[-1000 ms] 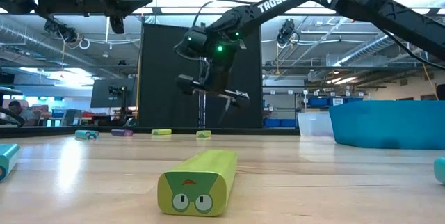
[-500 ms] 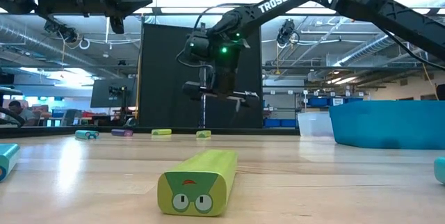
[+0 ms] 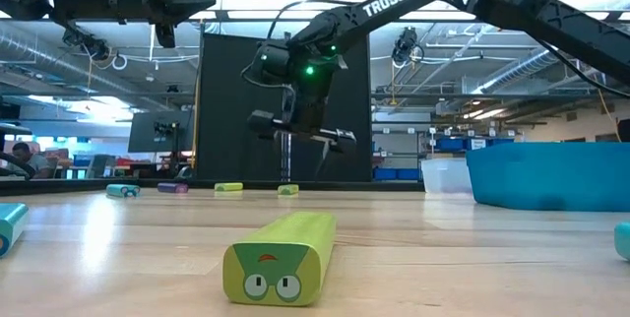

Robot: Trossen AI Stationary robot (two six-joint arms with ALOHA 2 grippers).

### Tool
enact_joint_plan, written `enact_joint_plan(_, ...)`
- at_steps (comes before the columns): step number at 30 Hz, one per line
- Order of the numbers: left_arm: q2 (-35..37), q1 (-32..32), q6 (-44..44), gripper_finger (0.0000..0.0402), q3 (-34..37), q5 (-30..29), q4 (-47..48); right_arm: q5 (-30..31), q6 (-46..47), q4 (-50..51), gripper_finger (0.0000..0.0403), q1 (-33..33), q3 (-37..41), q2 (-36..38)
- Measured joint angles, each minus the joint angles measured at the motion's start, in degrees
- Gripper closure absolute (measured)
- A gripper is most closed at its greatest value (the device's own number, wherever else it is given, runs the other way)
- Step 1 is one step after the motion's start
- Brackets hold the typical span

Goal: Sort blocks
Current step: Put the light green block into the yellow bin

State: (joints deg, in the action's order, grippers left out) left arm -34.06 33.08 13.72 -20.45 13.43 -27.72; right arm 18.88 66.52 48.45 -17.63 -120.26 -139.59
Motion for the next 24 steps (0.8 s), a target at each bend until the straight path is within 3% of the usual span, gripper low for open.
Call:
enact_joint_plan(12, 0.0, 0.0, 0.0, 0.0387, 0.0, 0.0, 0.1, 3.2, -2.0, -1.1, 0.0003, 0.3, 0.0, 0.0)
enact_joint_plan(20, 0.0, 0.0, 0.0, 0.0387, 0.0, -0.1, 0.2, 6.7, -15.6, -19.3, 0.0003, 2.8, 0.1, -0.1)
enact_joint_plan(24, 0.0, 0.0, 0.0, 0.0387, 0.0, -0.1, 0.3, 6.7, -19.1, -23.7, 0.0003, 2.4, 0.0, -0.1)
